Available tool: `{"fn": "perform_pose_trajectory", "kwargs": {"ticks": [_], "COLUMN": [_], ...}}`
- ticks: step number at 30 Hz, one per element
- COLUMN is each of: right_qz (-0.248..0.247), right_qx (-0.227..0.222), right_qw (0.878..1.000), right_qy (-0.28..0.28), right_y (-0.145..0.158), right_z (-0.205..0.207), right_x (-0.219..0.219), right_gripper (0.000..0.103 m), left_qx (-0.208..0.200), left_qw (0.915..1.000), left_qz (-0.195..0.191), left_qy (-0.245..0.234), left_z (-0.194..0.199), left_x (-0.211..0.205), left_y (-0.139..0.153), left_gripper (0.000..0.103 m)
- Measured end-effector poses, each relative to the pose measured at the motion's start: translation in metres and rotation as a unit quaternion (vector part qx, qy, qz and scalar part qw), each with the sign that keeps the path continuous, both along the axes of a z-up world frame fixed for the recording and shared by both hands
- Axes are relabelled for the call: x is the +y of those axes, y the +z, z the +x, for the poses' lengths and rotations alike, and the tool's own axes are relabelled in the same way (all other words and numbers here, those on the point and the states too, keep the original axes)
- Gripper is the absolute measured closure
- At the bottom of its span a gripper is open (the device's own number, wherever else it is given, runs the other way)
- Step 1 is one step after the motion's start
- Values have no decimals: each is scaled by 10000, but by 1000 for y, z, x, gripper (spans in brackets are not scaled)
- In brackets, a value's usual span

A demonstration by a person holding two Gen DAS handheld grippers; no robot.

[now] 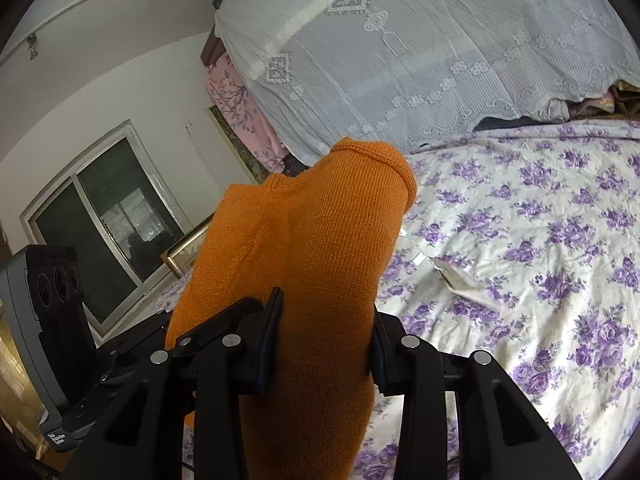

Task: Fold small clothes
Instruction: 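Lift the folded cardigan bundle with the right gripper and carry it away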

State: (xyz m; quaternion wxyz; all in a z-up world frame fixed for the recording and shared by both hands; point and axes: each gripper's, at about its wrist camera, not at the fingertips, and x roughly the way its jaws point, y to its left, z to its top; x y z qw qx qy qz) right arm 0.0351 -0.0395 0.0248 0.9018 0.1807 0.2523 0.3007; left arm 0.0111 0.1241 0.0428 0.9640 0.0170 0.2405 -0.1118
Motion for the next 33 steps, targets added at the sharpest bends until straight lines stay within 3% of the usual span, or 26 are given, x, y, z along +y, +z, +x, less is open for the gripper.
{"fn": "perform_pose_trajectory", "kwargs": {"ticks": [10,20,33], "right_qz": [28,-23,-92], "right_qx": [-363,-608,-671], "right_qw": [9987,9931,9842], "right_qy": [368,1007,1634], "right_y": [34,64,79], "right_z": [-15,-19,-18], "right_x": [30,91,166], "right_gripper": [65,65,65], "left_qx": [-392,-575,-724], "left_qw": [9986,9940,9854], "left_qz": [21,83,109], "left_qy": [344,923,1538], "left_z": [-33,-58,-78], "left_x": [27,76,142], "left_y": [33,59,69], "left_gripper": [62,62,62]}}
